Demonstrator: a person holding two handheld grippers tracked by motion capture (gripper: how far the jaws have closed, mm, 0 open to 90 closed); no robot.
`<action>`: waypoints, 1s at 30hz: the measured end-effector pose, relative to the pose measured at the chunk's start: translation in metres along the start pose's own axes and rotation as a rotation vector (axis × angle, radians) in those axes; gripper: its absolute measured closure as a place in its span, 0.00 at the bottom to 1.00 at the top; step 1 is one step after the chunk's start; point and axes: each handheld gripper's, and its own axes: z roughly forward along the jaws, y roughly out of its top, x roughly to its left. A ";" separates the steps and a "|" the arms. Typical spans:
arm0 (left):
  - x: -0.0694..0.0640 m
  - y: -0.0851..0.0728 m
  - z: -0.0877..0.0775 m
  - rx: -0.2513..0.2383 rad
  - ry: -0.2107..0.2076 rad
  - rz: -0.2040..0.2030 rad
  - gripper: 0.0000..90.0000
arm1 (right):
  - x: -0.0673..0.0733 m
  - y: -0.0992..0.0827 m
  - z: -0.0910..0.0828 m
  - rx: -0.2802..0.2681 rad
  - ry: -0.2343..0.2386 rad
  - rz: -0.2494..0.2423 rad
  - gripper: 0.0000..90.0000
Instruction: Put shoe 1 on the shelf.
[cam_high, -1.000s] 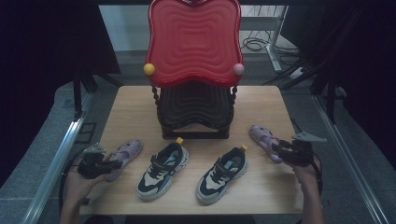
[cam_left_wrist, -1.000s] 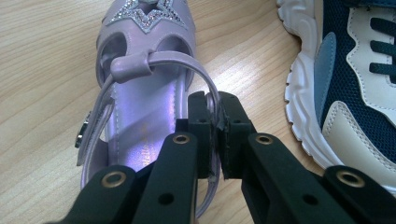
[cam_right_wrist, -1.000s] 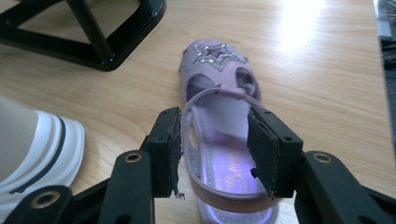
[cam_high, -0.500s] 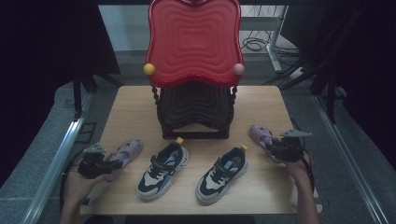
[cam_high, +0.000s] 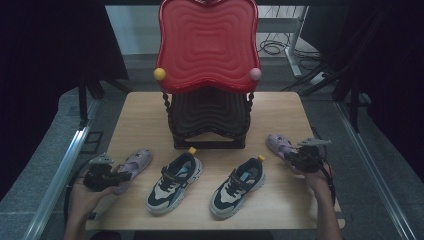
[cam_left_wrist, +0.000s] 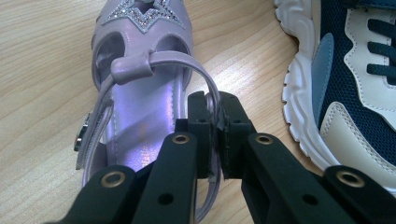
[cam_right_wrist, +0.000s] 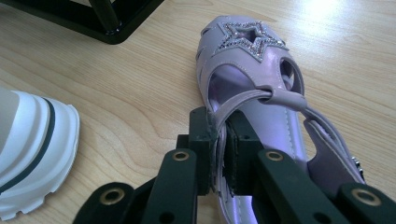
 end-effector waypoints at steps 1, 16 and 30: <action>0.000 0.000 0.000 -0.001 0.000 0.000 0.95 | 0.000 0.000 0.000 -0.003 0.004 0.006 0.92; 0.002 -0.001 0.000 -0.009 -0.012 -0.007 0.95 | -0.009 -0.006 -0.009 -0.030 0.027 0.055 0.86; 0.004 -0.001 -0.005 -0.057 0.002 -0.029 0.96 | -0.009 -0.006 -0.010 -0.037 0.028 0.049 0.95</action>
